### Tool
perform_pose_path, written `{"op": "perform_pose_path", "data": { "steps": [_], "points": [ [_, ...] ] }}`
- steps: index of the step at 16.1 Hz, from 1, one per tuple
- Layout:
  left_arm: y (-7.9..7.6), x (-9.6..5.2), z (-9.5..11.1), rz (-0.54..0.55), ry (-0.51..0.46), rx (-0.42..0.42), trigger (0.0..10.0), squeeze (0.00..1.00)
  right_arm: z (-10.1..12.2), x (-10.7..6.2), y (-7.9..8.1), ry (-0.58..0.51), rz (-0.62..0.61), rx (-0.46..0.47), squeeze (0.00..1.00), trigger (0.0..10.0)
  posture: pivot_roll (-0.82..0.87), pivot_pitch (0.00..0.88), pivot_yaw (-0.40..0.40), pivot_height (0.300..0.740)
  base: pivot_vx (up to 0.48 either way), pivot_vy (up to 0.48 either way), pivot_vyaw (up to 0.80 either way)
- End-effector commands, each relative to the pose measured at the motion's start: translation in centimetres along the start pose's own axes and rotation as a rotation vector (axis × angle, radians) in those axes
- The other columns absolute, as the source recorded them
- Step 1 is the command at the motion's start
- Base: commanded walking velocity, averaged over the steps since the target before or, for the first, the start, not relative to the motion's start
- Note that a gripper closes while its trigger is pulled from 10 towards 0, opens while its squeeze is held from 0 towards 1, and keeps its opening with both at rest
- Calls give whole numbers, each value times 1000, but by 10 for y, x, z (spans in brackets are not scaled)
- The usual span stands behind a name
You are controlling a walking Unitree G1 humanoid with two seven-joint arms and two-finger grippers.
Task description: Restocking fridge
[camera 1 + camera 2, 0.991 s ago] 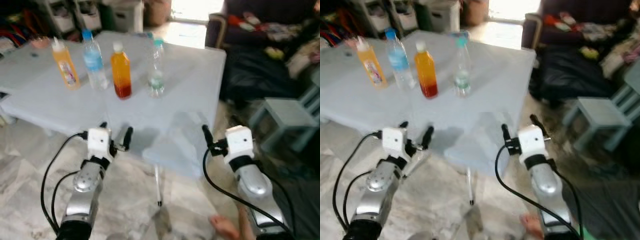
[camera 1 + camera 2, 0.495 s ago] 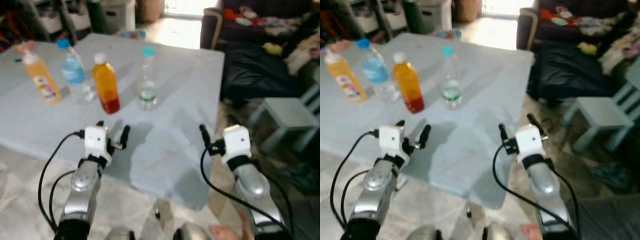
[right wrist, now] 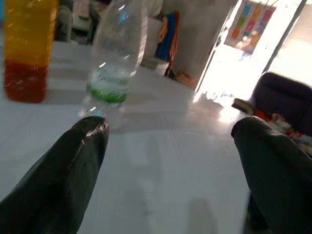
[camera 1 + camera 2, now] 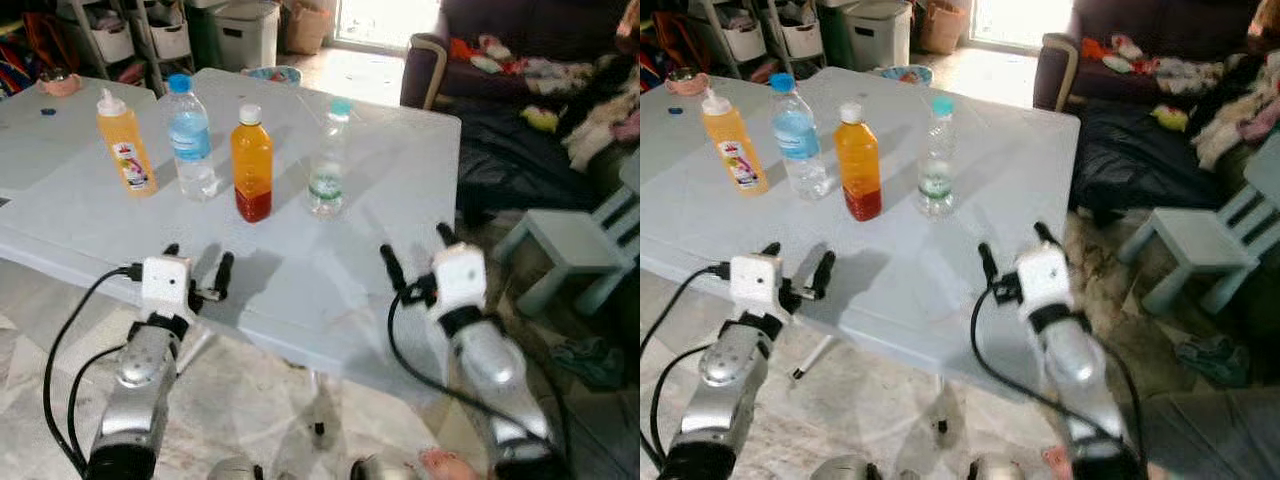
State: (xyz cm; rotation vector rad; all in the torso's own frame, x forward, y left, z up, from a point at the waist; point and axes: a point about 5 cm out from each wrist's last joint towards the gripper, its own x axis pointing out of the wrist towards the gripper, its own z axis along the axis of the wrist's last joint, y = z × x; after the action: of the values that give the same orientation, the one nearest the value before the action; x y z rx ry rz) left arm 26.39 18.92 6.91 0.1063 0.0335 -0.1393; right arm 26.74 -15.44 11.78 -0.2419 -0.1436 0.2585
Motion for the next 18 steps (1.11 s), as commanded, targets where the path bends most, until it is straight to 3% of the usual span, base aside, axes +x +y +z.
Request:
{"op": "perform_pose_path", "data": {
  "steps": [1, 5, 8, 14, 16, 18],
  "points": [
    [3, -1, 5, -10, -15, 27, 10000, 0, 9, 5, -11, -29, -13, -11, 0, 10000, 25, 45, -14, 740, 0, 0, 0],
    [18, -16, 6, 7, 2, 65, 10000, 0, 48, 40, -39, -177, -45, -38, 0, 10000, 81, 77, 1, 740, 0, 0, 553],
    [24, -20, 9, 20, 4, 79, 10000, 0, 58, 50, -47, -211, -53, -57, 0, 10000, 99, 78, 4, 740, 0, 0, 0],
    [30, -22, 15, 6, 10, 111, 10000, 0, 85, 73, -44, -281, 56, -54, 0, 10000, 123, 117, 38, 740, 0, 0, 0],
    [32, -28, 15, 5, 27, 125, 10000, 0, 95, 94, -44, -277, 98, 19, 0, 10000, 138, 132, 45, 740, 0, 0, 0],
    [32, -29, 15, 2, 30, 130, 10000, 0, 101, 103, -43, -283, 128, 40, 0, 10000, 145, 134, 47, 740, 0, 0, 0]
  ]
}}
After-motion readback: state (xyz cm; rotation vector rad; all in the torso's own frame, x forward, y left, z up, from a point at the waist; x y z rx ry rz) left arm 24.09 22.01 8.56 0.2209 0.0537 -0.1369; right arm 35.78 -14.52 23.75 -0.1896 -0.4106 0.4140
